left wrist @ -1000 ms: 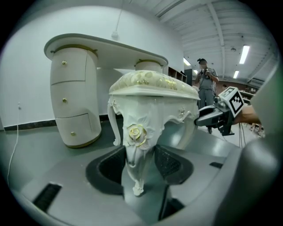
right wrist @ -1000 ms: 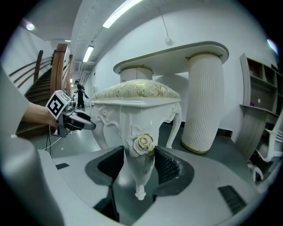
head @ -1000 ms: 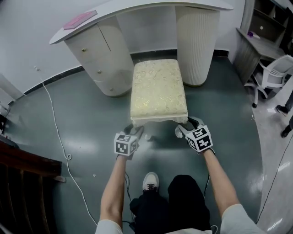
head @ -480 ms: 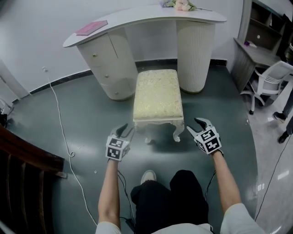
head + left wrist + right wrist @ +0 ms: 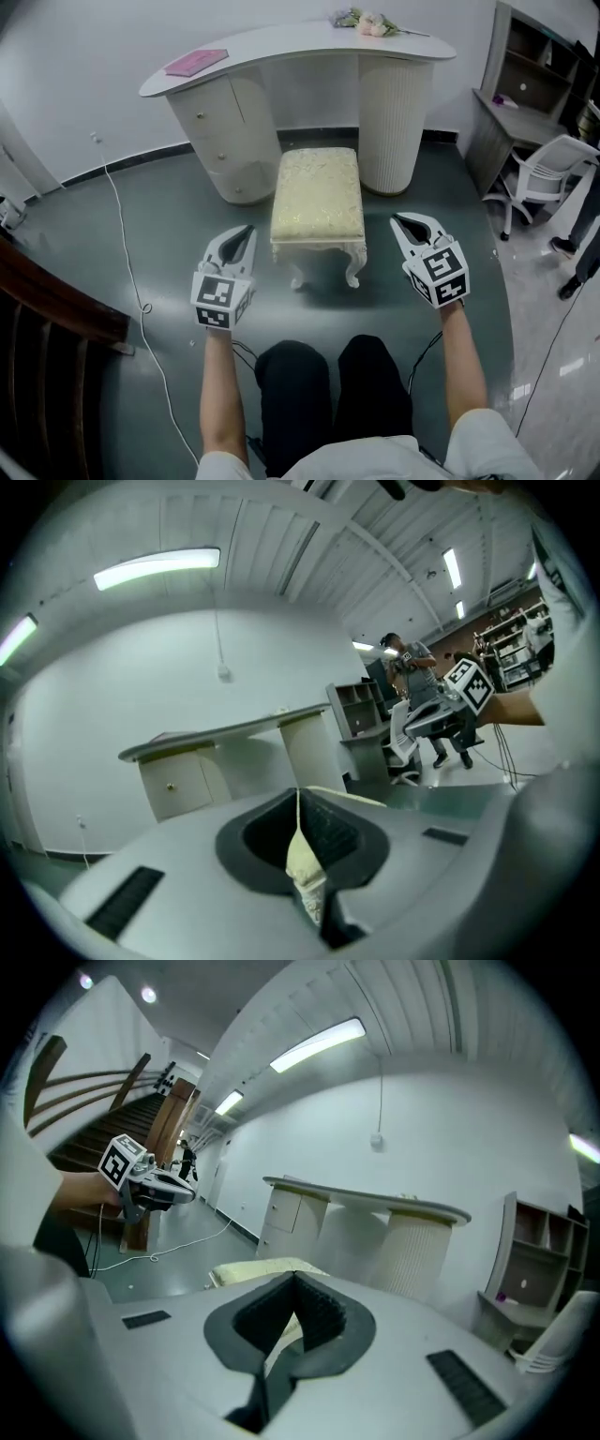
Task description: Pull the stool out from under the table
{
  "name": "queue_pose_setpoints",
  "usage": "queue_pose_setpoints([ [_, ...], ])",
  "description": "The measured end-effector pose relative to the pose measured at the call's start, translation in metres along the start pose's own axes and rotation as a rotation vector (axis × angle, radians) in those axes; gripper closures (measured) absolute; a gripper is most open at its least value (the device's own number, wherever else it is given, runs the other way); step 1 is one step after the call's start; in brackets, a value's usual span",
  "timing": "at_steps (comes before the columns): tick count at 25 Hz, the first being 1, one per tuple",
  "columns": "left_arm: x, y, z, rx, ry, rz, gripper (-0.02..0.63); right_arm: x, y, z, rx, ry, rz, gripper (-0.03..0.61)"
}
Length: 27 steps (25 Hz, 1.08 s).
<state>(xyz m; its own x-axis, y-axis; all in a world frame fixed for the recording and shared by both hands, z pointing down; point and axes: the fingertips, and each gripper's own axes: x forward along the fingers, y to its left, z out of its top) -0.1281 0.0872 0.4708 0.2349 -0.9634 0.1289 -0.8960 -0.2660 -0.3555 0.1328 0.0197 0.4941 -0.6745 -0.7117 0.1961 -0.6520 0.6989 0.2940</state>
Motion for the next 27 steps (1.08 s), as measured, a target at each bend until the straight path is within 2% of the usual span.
queue_pose_setpoints([
  [4,-0.011,-0.007,0.027,0.036,-0.037,-0.018,0.591,-0.016,0.003,0.036,-0.04,-0.053,0.0,0.563],
  [8,-0.015,-0.011,0.042,0.048,-0.054,-0.029,0.591,-0.024,0.004,0.054,-0.064,-0.076,-0.011,0.563],
  [18,-0.022,-0.013,0.035,0.019,-0.048,-0.034,0.591,-0.025,0.014,0.054,-0.079,-0.062,-0.014,0.563],
  [27,-0.017,-0.017,0.039,0.047,-0.044,-0.052,0.591,-0.022,0.014,0.058,-0.087,-0.067,-0.012,0.563],
])
